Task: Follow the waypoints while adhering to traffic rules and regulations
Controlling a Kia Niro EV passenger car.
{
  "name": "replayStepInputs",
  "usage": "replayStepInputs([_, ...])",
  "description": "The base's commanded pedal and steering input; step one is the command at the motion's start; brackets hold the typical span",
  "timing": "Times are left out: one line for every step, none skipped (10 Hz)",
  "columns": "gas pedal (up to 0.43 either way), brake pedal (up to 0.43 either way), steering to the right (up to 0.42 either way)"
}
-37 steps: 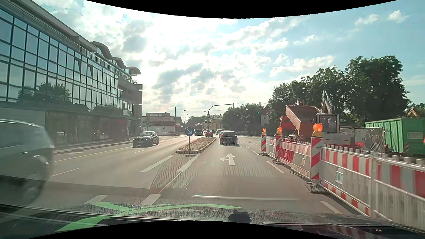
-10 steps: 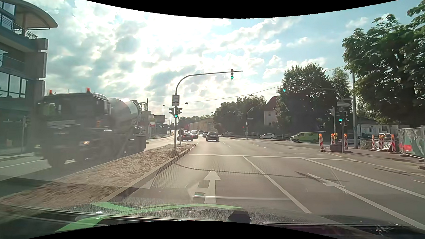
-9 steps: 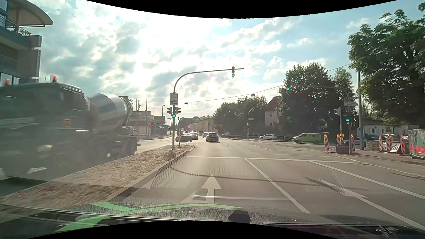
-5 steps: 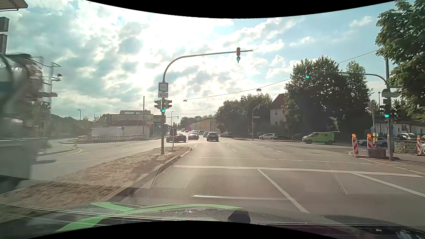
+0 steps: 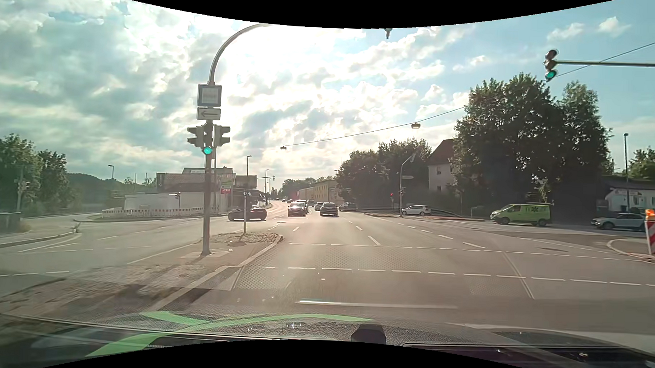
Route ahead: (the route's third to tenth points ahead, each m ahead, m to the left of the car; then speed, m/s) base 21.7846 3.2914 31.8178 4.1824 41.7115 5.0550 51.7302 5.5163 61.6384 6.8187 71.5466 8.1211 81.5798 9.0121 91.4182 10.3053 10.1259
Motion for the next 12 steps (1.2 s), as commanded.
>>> replayStepInputs([0.24, 0.0, -0.018])
replayStepInputs([0.22, 0.0, -0.018])
replayStepInputs([0.197, 0.0, -0.017])
replayStepInputs([0.157, 0.0, -0.017])
replayStepInputs([0.13, 0.0, -0.018])
replayStepInputs([0.138, 0.0, -0.018])
replayStepInputs([0.15, 0.0, -0.018])
replayStepInputs([0.157, 0.0, -0.018])
replayStepInputs([0.24, 0.0, -0.016])
replayStepInputs([0.24, 0.0, -0.014])
replayStepInputs([0.228, 0.0, -0.013])
replayStepInputs([0.22, 0.0, -0.012])
